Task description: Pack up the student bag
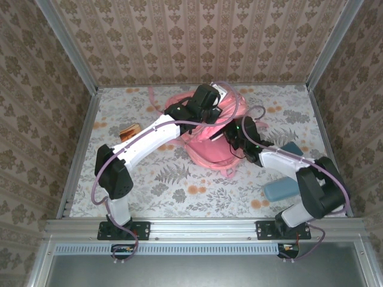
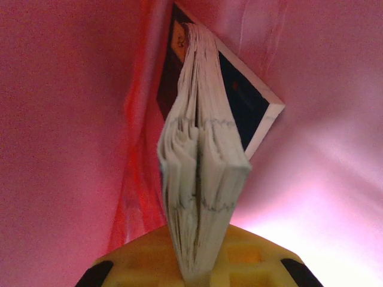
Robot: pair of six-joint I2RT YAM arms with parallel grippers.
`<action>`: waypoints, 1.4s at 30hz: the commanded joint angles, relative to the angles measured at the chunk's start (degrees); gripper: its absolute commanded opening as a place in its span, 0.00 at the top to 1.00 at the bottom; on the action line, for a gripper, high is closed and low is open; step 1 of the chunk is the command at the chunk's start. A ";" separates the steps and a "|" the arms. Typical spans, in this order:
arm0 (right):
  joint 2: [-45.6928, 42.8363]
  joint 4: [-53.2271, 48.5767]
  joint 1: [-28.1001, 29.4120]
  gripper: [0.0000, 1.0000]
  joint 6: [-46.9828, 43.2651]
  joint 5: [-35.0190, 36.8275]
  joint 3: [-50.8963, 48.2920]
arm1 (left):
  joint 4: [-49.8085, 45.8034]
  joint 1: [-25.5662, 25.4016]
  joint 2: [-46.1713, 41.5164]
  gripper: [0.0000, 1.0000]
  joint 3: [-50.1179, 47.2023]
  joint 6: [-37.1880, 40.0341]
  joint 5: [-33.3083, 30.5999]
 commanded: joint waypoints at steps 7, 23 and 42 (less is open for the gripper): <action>15.84 12.04 0.26 0.81 7.69 -1.72 10.18 | 4.94 2.72 -4.06 0.98 3.62 -5.35 3.88; 0.88 3.54 -1.43 0.70 11.36 -9.45 -1.50 | 1.86 6.31 -0.53 0.98 5.20 -7.51 9.08; -34.86 -38.33 -1.61 0.35 -19.83 10.22 -2.33 | 3.04 14.30 -8.83 0.27 -16.89 -19.55 14.55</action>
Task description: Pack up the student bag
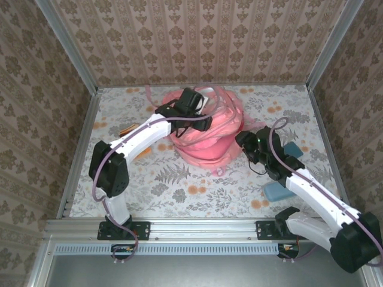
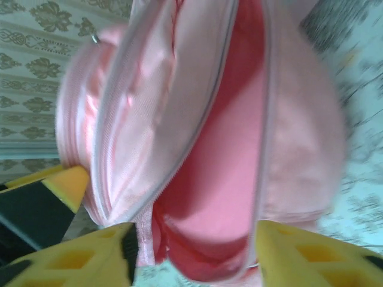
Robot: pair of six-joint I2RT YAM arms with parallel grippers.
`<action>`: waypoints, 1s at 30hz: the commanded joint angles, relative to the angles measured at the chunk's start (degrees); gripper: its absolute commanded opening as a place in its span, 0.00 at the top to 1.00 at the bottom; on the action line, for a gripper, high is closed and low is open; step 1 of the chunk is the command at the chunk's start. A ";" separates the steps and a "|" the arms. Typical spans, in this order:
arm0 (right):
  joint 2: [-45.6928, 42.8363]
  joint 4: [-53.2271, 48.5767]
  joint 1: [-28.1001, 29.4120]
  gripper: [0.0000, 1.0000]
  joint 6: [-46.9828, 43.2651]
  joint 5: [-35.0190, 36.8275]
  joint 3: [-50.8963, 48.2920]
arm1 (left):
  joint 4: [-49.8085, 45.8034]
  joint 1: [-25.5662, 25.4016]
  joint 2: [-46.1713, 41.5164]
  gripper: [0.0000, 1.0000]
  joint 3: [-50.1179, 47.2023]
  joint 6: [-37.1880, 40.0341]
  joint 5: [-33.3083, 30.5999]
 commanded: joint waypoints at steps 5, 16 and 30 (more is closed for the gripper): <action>-1.85 -11.98 -0.31 0.17 -17.23 9.14 7.80 | 4.59 13.84 -12.04 0.10 -15.76 -12.96 -1.07; 9.40 -7.42 2.54 0.09 -20.79 0.29 13.45 | 4.51 30.21 -14.01 0.02 -27.85 -16.73 1.11; 17.69 -6.28 8.19 0.12 -20.86 -3.41 17.51 | 5.31 32.48 -4.38 0.37 -30.08 -17.93 6.33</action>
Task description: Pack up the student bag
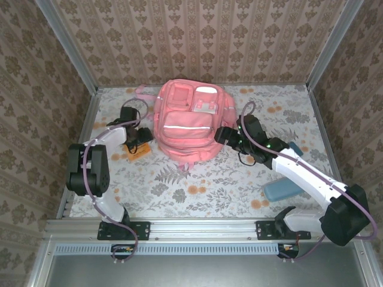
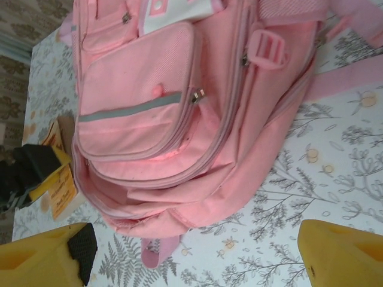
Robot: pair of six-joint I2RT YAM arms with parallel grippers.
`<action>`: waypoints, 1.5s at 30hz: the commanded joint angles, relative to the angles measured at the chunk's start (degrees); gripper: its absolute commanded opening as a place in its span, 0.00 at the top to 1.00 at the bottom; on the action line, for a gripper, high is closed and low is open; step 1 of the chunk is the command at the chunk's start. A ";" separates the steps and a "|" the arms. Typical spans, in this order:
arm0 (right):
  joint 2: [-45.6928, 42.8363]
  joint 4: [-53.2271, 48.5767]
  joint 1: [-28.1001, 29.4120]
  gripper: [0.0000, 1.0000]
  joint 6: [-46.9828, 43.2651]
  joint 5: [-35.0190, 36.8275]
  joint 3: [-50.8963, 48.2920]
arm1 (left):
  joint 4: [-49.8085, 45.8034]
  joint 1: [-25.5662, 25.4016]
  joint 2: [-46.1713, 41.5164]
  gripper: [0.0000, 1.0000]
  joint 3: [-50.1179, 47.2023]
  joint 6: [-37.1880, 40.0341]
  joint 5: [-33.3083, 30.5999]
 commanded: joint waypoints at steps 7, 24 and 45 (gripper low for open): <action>4.29 1.01 3.13 0.13 -1.15 -1.33 4.18 | -0.82 -3.10 -2.78 0.39 -8.39 -3.95 4.45; 16.38 -2.98 12.89 0.16 -6.77 -0.47 12.15 | -8.79 -21.76 -26.33 0.22 -17.57 -20.59 4.64; 49.38 -16.96 25.07 0.57 -17.76 2.25 40.99 | -5.98 -1.74 -33.43 0.29 -29.05 -17.10 14.80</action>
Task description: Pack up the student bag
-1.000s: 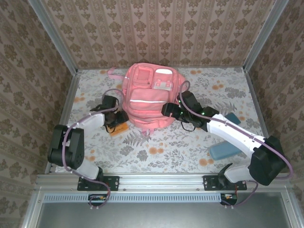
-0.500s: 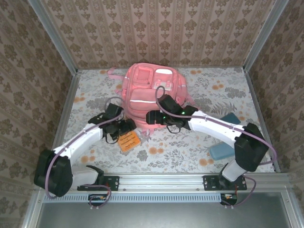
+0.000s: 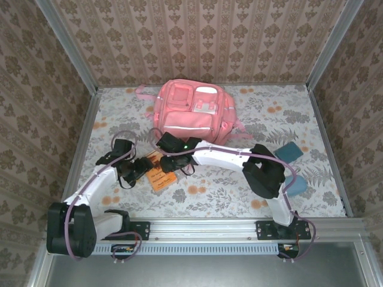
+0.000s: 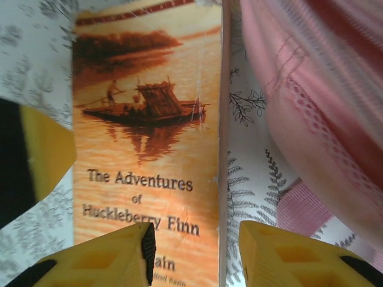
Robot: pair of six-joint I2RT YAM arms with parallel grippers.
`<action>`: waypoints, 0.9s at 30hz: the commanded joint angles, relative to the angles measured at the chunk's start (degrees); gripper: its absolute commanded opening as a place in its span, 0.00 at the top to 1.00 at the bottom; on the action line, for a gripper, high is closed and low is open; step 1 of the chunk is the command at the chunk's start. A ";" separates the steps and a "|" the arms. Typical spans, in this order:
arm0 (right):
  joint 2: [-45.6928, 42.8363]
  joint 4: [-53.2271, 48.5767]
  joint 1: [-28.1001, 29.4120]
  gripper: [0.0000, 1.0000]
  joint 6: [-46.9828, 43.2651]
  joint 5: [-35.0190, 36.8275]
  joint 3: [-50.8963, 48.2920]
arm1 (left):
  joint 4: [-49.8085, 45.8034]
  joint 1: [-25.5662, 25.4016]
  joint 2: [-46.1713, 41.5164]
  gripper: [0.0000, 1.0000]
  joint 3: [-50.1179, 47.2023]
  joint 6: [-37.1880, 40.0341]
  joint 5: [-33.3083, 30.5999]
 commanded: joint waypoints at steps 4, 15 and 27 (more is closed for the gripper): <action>4.87 -5.07 -0.59 0.57 -1.66 1.39 3.78 | 4.93 0.51 1.29 0.31 -2.73 -1.05 5.37; 8.29 -3.27 -2.82 0.56 -0.88 -7.81 2.63 | 11.02 0.42 5.11 0.32 -5.01 -0.90 10.75; 3.82 -1.30 -4.61 0.64 0.52 -20.28 3.65 | 10.20 0.37 6.76 0.52 -5.42 -0.43 9.35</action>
